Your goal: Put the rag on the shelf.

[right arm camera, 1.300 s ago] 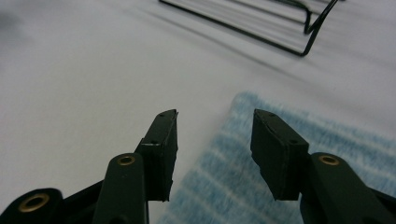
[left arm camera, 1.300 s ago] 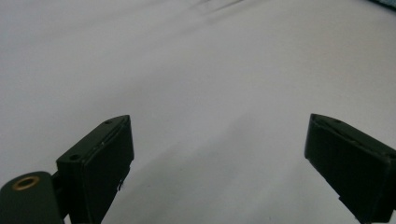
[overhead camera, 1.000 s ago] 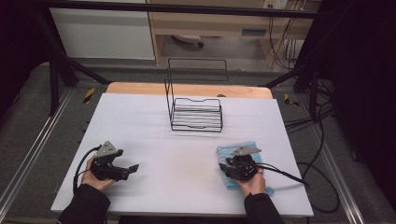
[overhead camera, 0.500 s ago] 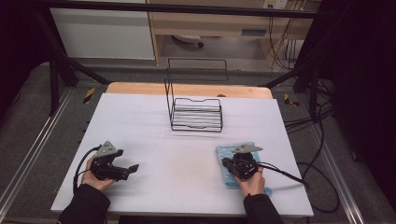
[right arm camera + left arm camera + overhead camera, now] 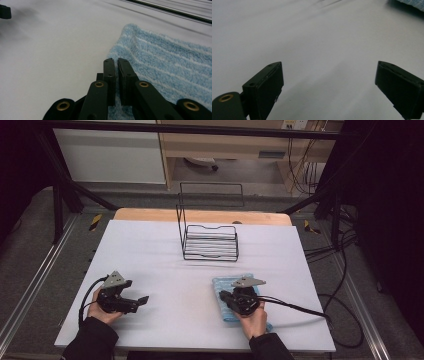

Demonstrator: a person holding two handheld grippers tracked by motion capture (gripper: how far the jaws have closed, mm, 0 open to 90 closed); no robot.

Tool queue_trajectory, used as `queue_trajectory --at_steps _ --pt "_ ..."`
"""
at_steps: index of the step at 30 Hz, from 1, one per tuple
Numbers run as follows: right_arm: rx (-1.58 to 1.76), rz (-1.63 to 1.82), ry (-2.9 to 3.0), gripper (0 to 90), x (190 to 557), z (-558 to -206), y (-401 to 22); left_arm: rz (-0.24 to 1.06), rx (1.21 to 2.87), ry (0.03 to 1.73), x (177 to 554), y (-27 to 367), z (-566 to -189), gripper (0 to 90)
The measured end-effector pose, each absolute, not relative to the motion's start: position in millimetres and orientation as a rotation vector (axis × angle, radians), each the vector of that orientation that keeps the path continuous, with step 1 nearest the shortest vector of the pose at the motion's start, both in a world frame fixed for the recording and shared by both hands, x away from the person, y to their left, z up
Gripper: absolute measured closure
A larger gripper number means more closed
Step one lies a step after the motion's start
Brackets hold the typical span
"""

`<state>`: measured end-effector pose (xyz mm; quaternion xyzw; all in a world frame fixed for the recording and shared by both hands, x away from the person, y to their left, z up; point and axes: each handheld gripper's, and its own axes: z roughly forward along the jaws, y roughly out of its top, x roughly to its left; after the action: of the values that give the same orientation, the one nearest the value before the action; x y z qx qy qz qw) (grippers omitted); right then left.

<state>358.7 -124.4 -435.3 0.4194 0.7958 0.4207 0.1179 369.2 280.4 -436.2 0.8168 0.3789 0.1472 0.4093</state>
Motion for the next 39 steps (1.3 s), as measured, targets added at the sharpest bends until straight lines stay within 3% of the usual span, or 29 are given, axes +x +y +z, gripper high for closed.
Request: queue_trajectory --at_steps 18,25,31,35,39 --pt "1.146 1.33 2.41 83.6 354.9 -449.0 -76.4 0.366 2.065 0.956 370.0 279.4 -437.0 8.3" --pt "1.072 1.401 2.421 54.7 358.1 -437.2 -82.8 0.356 2.063 0.958 369.4 277.1 -435.7 8.3" --pt "1.094 1.42 2.351 29.7 370.0 -418.4 -120.2 0.347 2.066 0.966 369.1 271.2 -433.8 8.2" --pt "1.11 1.355 2.368 26.0 374.3 -421.6 -146.7 0.343 2.078 0.971 368.6 265.1 -433.3 8.1" --pt "1.131 1.298 2.389 33.0 365.5 -425.8 -168.8 0.343 2.086 0.969 368.1 261.8 -433.2 8.0"
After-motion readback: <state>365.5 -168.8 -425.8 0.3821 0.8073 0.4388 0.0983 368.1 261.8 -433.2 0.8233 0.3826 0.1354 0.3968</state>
